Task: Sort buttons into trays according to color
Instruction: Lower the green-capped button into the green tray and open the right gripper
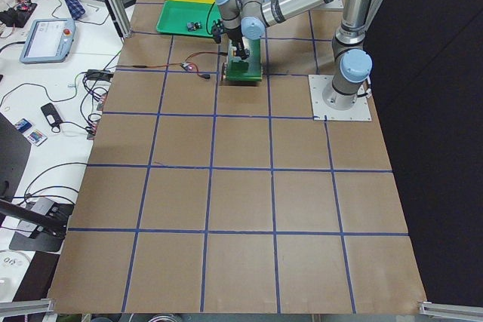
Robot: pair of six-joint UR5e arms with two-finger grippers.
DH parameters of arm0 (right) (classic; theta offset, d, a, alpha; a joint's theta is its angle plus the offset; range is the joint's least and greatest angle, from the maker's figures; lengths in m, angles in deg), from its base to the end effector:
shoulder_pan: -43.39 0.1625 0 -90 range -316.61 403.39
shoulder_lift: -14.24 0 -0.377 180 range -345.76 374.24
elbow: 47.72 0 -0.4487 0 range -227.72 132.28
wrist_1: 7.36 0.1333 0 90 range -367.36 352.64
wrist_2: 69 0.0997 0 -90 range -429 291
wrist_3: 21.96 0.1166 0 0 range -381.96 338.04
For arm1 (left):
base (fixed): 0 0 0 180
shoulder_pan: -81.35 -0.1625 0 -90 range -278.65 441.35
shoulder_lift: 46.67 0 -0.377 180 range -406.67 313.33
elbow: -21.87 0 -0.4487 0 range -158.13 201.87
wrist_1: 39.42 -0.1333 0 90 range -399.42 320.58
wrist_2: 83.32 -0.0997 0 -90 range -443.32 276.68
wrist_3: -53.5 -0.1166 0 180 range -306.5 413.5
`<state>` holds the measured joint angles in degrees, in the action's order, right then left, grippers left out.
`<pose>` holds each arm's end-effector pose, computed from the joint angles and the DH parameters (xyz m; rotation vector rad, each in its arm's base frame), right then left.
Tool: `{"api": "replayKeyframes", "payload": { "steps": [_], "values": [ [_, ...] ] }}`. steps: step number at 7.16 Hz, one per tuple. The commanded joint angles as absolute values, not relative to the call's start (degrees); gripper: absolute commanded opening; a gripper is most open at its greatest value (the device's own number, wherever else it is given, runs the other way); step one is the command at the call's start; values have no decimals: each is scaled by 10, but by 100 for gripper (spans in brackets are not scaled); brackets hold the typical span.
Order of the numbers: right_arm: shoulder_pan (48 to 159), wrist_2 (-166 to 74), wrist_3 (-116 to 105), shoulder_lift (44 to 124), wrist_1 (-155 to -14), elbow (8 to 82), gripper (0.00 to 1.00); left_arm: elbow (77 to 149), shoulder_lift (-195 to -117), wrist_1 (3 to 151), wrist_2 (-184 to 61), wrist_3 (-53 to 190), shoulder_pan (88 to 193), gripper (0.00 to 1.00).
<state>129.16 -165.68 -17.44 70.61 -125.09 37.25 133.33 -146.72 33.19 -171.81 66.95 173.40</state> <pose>0.0677 -0.7076 0.1443 -0.2294 -3.0162 -0.0225 -0.1548 -0.5114 0.1618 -0.3140 3.0945 0.3872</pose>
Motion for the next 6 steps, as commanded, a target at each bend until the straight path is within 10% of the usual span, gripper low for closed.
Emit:
{"api": "replayKeyframes", "payload": {
  "steps": [1, 2, 3, 6],
  "values": [
    [1387, -1618, -152, 712, -1260, 353, 0, 1323, -1464, 329, -1717, 671, 1734, 100],
    [1422, -1615, -145, 709, -1282, 353, 5, 1285, -1461, 337, -1717, 667, 1729, 100],
    [1430, -1615, -140, 708, -1283, 359, 93, 1240, -1457, 381, -1718, 665, 1728, 100],
    [1419, -1625, -138, 737, -1261, 363, 100, 1136, -1422, 537, -1721, 663, 1728, 100]
  ]
}}
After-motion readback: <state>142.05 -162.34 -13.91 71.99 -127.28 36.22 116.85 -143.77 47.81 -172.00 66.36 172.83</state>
